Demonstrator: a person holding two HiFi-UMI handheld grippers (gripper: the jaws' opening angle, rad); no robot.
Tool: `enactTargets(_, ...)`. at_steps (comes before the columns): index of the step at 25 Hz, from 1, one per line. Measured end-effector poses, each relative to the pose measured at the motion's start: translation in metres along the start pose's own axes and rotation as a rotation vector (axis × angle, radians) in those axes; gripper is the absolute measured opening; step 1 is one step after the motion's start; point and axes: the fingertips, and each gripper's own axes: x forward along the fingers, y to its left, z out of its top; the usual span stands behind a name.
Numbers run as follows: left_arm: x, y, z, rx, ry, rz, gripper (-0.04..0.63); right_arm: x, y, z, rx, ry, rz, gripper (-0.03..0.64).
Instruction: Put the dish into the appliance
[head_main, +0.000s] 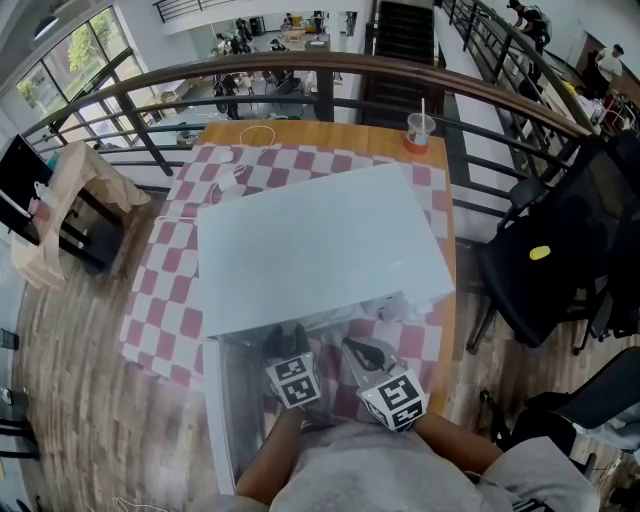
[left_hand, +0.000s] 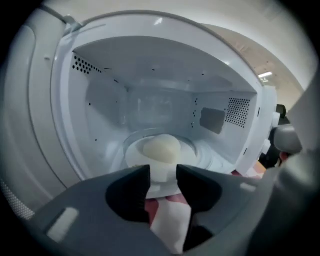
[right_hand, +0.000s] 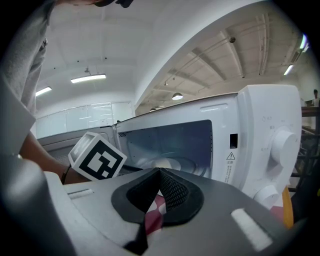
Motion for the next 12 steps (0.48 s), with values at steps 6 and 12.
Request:
enactTargets(6, 0.024, 0.002, 0.014, -0.015, 0.002, -0.032, 0.172, 0.005, -0.001, -0.004, 0.007, 0.011, -0.001, -0.002)
enactTargets(12, 0.036, -0.002, 0.026, -0.025, -0.013, -0.084, 0.155, -0.002, -0.007, -0.004, 0.014, 0.009, -0.028, -0.002)
